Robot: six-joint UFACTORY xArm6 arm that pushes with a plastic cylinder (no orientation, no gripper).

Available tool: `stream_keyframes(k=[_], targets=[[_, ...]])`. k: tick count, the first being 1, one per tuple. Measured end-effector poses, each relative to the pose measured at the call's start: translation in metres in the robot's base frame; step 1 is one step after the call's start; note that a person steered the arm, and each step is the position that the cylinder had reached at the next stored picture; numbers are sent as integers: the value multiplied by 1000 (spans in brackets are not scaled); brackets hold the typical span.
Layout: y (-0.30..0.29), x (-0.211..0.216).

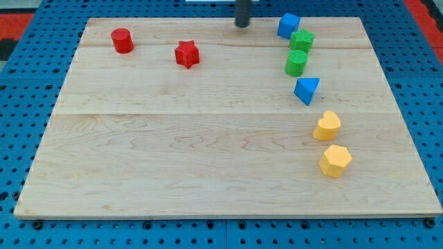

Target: Move the red star to the left of the blue triangle

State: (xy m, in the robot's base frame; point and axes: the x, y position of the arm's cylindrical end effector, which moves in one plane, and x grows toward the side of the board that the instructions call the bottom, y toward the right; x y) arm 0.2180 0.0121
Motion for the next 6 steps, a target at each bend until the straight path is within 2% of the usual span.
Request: stream_keyframes(k=[1, 2, 3, 5, 6], targets=[[-13, 37], [-39, 29], [-103, 28], [-64, 134], [-31, 172]])
